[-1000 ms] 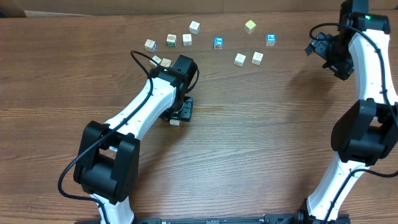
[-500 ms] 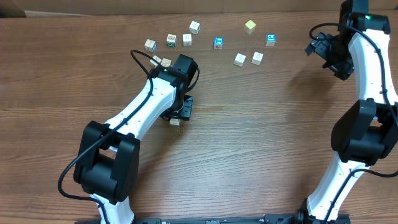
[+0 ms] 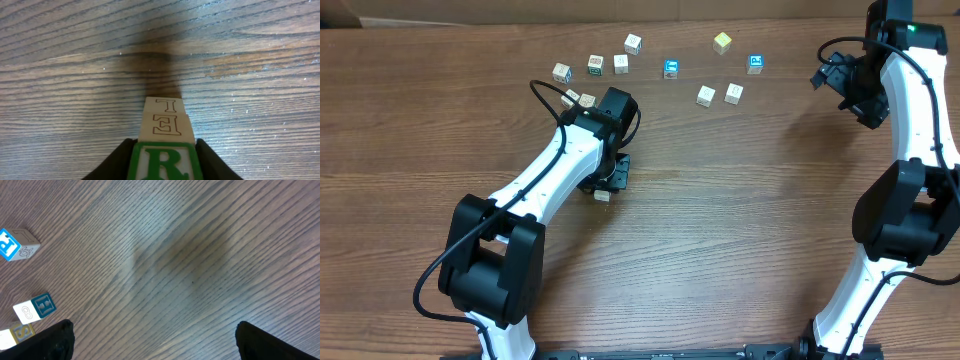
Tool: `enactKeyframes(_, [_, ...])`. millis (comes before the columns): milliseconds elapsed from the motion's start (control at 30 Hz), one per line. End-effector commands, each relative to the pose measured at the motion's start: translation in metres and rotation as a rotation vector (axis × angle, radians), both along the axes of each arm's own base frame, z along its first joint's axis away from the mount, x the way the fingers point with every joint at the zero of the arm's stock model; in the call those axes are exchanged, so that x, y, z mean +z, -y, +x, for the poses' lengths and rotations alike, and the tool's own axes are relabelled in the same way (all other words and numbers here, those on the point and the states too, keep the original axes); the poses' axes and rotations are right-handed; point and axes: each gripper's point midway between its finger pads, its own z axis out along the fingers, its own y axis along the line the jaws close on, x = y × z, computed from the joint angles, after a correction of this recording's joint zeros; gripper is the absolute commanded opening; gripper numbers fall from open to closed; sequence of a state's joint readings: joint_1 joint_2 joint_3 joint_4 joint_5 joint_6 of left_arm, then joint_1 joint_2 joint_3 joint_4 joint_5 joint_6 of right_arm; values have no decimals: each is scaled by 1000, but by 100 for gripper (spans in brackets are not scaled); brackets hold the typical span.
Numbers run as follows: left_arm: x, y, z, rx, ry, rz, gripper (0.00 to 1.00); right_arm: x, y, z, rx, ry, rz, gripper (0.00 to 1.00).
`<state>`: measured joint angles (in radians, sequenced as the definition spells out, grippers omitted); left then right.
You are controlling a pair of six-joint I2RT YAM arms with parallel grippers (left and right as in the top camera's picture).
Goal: Form a tower
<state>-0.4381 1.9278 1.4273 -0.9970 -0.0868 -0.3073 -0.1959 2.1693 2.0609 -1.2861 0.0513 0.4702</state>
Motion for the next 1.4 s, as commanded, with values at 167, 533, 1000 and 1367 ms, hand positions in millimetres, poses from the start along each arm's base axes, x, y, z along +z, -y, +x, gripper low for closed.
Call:
enactKeyframes(167, [10, 0, 1, -3, 27, -13, 42, 15, 1, 6, 4, 43, -9, 100])
enactKeyframes(533, [10, 0, 1, -8, 26, -12, 43, 15, 1, 6, 4, 43, -9, 100])
enactKeyframes(1000, [10, 0, 3, -14, 35, -12, 54, 15, 1, 6, 4, 43, -9, 100])
enactKeyframes(1367, [10, 0, 3, -48, 32, -7, 27, 15, 1, 6, 4, 43, -9, 100])
